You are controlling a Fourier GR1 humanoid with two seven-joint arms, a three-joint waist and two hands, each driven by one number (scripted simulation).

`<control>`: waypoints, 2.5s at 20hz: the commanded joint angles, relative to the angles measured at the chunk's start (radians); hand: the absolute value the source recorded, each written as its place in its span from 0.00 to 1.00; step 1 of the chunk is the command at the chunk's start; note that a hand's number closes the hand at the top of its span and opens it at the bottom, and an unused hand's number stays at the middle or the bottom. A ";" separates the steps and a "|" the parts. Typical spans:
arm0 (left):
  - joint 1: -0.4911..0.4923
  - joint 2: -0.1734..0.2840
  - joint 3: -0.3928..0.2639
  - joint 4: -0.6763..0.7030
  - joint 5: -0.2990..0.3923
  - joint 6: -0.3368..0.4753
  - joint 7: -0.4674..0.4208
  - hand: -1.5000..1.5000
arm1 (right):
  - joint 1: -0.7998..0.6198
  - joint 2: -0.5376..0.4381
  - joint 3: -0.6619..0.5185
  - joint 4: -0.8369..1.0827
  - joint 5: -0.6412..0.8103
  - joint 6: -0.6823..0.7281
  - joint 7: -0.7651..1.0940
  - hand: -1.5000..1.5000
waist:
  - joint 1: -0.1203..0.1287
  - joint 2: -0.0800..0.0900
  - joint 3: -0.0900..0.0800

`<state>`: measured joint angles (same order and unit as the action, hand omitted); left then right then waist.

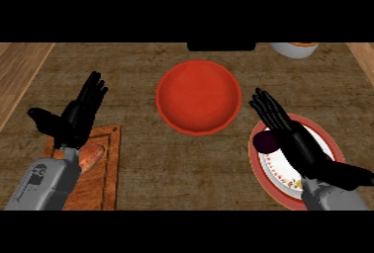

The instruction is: Pick the cupcake from the plate and place it in the bowl

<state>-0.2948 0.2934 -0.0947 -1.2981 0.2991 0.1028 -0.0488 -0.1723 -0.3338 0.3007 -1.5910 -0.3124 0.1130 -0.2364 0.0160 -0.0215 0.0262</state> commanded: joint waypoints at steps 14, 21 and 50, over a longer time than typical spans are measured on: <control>0.053 0.131 -0.024 -0.161 -0.221 0.160 0.085 0.50 | 0.145 -0.428 -0.488 0.613 -0.125 0.527 -0.483 0.00 | 0.007 0.026 -0.019; 0.040 0.096 -0.038 -0.154 -0.255 0.193 0.116 0.50 | 0.062 -0.604 -0.398 0.597 0.116 0.496 -0.506 0.00 | 0.002 0.025 -0.025; 0.099 0.064 0.022 -0.261 -0.339 0.143 0.158 0.50 | -0.093 -0.488 -0.024 0.319 0.681 0.499 -0.054 0.00 | -0.012 0.022 -0.027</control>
<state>-0.2060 0.3625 -0.0862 -1.5826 -0.0191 0.2543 0.1441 -0.2522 -0.8731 0.2485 -1.2642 0.2961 0.6167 -0.3611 0.0048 0.0002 -0.0001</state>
